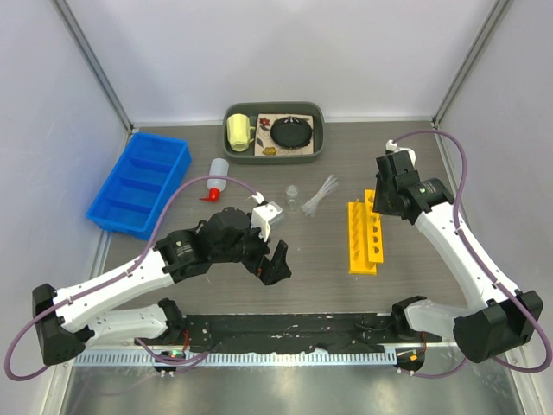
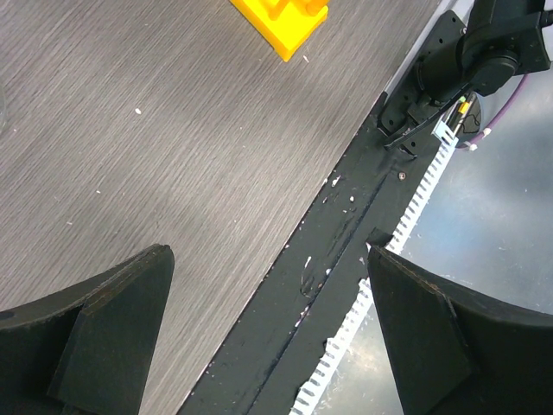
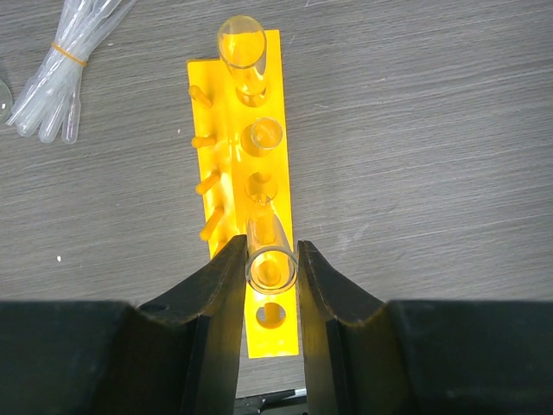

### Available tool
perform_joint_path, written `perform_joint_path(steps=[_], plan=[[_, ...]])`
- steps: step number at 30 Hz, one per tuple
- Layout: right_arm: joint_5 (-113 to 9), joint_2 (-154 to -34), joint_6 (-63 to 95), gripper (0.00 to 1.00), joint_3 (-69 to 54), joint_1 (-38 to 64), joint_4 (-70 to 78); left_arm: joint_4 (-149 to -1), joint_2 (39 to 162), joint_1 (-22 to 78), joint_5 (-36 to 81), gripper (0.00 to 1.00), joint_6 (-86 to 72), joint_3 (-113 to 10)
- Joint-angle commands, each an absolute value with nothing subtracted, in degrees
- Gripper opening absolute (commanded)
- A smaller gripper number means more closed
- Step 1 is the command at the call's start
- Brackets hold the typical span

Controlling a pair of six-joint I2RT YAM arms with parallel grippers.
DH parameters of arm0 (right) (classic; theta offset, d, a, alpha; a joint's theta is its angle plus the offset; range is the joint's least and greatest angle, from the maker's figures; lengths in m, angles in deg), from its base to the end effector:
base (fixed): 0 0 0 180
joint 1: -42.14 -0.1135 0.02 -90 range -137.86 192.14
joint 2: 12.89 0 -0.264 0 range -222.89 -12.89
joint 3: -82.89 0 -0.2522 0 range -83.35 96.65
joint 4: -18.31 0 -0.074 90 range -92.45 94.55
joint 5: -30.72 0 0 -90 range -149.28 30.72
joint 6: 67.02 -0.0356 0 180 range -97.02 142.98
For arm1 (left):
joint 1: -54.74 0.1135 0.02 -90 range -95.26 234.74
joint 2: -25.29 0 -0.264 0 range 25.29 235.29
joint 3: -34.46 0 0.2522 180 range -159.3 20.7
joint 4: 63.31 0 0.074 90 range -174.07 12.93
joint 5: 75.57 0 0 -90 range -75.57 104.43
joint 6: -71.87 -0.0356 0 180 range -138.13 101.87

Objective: Organize the chemistry lab equipment

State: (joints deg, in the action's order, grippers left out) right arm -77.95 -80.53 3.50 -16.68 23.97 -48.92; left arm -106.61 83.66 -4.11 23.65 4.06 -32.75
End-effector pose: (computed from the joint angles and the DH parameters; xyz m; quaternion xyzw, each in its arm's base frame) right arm 0.2203 0.0603 0.3258 0.0603 0.9390 -0.0490 0.3350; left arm 0.1093 -0.1919 0.3153 0.3129 0.8254 -0.3558 0.3068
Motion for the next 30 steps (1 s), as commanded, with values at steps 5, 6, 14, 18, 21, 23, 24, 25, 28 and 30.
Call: perform_joint_path(steps=[5,6,14,18,21,23,24,25,28,30], plan=[[-79.4,-80.7,5.1,0.14,-16.7,25.5,-46.3,-105.9,83.5,-4.0,24.1,1.0,3.3,-33.3],[-79.3,-81.0,5.2,0.14,-16.8,25.8,-46.2,-105.9,83.6,-4.0,24.0,1.0,3.3,-33.2],[-76.9,-82.2,4.8,0.13,-18.1,26.1,-44.0,-105.8,83.8,-4.0,23.9,1.0,3.1,-33.3],[-76.1,-82.9,4.7,0.13,-18.2,26.1,-43.7,-105.8,83.9,-4.0,23.8,1.0,3.0,-33.3],[-75.9,-83.1,4.6,0.13,-18.5,26.1,-43.9,-105.7,83.6,-4.0,23.9,1.0,3.0,-33.3],[-75.5,-83.3,4.3,0.13,-19.0,26.1,-44.0,-105.6,83.6,-4.0,23.8,1.0,3.1,-33.2],[-75.5,-83.4,4.1,0.13,-19.4,26.1,-44.0,-105.6,83.5,-4.0,23.8,1.0,3.1,-33.2],[-75.0,-83.4,4.0,0.13,-20.1,26.1,-43.9,-105.6,83.5,-4.0,23.8,1.0,3.2,-33.2],[-74.4,-83.5,3.2,0.14,-22.0,26.2,-43.1,-105.5,83.1,-4.0,23.8,1.0,3.4,-32.8],[-73.7,-83.8,2.7,0.13,-22.9,26.1,-42.7,-105.4,82.9,-4.0,23.7,1.0,3.5,-32.6]])
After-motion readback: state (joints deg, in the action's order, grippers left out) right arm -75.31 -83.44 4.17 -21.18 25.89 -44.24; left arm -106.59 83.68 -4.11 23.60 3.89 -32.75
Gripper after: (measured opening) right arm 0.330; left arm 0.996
